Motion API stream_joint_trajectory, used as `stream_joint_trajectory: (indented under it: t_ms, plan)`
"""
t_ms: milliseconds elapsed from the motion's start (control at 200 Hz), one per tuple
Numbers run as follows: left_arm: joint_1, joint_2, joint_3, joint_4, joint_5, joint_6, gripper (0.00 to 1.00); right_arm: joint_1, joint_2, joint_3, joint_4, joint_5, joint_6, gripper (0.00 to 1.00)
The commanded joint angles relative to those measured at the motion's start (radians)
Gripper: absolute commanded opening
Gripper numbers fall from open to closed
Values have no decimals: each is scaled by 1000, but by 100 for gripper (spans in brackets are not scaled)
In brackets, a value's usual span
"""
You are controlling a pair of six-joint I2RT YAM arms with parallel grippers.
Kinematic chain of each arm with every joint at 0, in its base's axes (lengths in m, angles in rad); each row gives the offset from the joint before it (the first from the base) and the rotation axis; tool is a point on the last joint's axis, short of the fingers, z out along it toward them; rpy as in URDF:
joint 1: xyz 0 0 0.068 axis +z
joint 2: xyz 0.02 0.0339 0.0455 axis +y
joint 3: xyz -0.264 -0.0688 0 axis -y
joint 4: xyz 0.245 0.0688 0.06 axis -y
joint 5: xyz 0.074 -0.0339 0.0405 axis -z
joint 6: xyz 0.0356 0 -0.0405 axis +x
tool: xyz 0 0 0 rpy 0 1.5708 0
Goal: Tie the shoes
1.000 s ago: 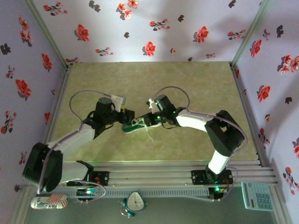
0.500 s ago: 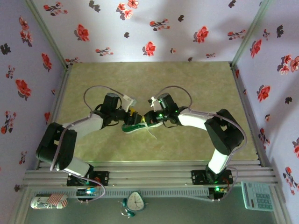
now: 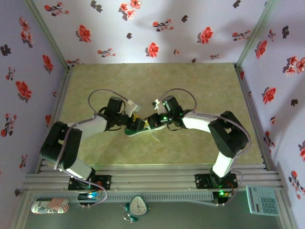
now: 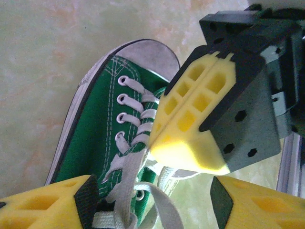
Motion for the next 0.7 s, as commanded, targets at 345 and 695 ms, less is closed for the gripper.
stream_joint_trajectory:
  t_ms: [345,695]
  plan:
    - [-15,51,31,-69,-15,69,50,-24,17,-17,48,-20,15,0]
    - [-35,31,17,-41,-48,28,7,-27,9,-8,31,-25,8,0]
